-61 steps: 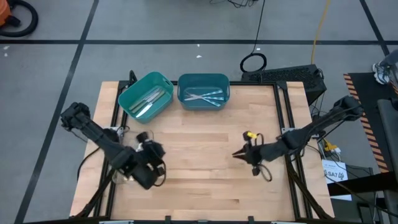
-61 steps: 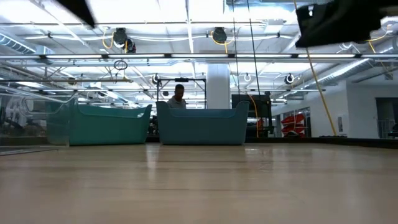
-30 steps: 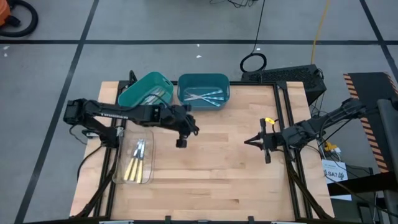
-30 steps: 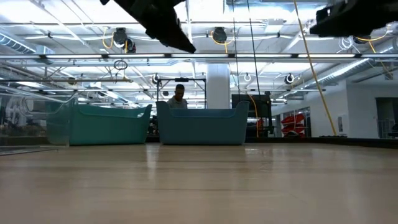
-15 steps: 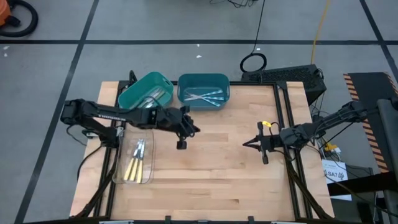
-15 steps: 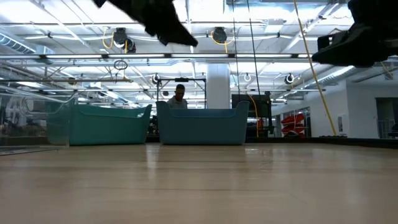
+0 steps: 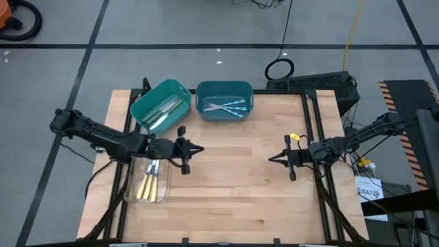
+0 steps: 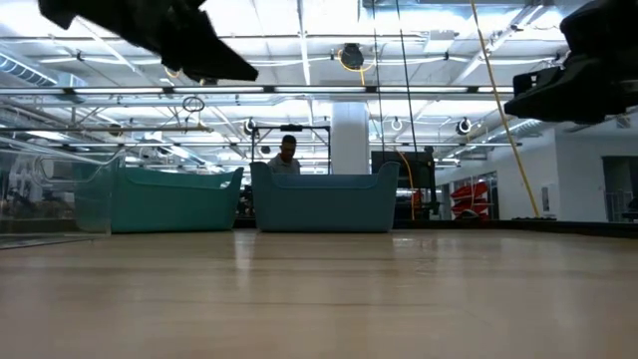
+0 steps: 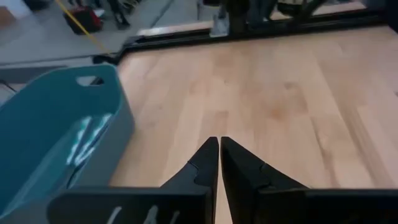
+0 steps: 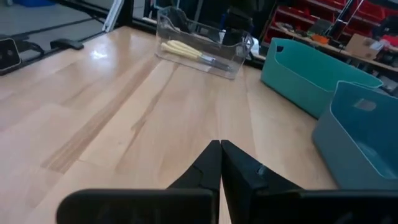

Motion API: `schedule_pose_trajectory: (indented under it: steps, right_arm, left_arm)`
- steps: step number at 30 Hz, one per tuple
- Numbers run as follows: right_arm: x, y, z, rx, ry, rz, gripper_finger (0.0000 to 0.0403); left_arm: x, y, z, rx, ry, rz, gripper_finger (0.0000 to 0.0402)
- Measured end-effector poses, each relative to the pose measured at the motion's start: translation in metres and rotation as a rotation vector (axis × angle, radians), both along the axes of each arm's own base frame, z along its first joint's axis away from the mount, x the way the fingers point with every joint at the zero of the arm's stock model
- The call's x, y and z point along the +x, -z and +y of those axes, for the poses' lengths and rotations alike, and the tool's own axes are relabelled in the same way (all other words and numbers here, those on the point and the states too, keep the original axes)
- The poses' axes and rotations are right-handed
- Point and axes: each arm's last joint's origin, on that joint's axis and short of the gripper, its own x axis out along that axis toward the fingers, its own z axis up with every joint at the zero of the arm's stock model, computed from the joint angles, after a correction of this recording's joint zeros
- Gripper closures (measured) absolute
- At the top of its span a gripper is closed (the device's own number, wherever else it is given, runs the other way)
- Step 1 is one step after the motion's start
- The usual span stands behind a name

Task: Sort silverware by color (type)
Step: Return to Home Position

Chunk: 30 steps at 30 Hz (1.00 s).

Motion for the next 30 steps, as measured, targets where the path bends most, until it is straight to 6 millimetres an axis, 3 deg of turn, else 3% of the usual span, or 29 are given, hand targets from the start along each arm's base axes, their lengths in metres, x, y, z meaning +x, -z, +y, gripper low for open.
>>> schedule_pose_trajectory:
  steps: [6,14,18,30]
  right_arm:
    - [-0.001,0.000,0.000,0.008,-0.018,-0.005,0.0397]
    - [-0.003,0.007,0.000,0.032,-0.018,-0.005,0.0397]
    - [-0.002,-0.001,0.000,0.076,-0.017,-0.105,0.0397]
    - [-0.003,0.000,-0.001,0.086,-0.014,-0.094,0.0397]
  left_arm:
    - [-0.037,0.007,-0.008,-0.005,0.040,-0.083,0.0376]
    - [-0.070,0.021,-0.005,-0.015,0.077,-0.151,0.0376]
    - [-0.081,0.024,-0.002,0.001,0.093,-0.189,0.0376]
    - [-0.107,0.037,0.005,-0.004,0.186,-0.275,0.0376]
